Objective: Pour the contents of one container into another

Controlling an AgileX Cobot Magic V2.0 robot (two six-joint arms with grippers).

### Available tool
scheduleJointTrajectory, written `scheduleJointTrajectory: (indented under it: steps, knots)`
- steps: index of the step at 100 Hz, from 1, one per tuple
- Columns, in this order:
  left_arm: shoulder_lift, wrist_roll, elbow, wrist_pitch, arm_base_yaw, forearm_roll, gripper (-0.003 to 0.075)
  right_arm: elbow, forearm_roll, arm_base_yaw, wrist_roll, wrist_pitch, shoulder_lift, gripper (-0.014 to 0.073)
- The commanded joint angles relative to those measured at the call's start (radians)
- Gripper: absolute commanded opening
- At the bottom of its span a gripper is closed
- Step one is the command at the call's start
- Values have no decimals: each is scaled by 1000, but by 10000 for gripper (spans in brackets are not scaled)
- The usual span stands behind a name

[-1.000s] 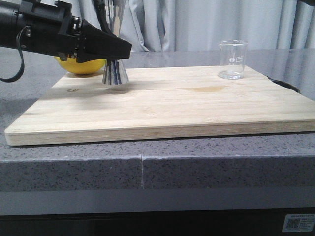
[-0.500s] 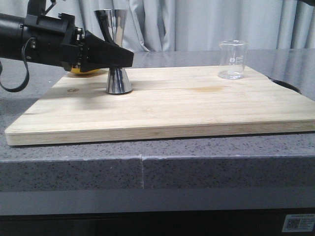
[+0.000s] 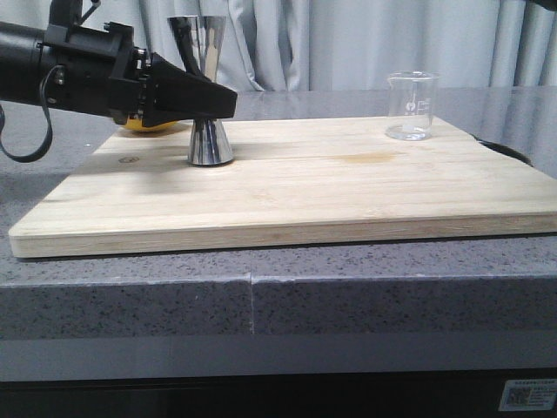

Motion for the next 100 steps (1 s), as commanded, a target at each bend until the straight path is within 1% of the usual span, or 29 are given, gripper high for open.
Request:
scheduleJointTrajectory:
  steps: [1,84,89,100]
  knots:
    - [-50,1,-28,-66,-6,-31,83,-21,7,-1,-2,-71,-22,428]
    - [-50,-1,-28,-71,-6,-29,90,-21,7,-1,-2,-71,-22,428]
    - [-50,-9,-28,-71,-6,-29,101,-21,7,-1,-2,-71,-22,428]
    - [-50,-16,-28,-71,-6,-29,154,-21,7,-1,-2,-71,-22,428]
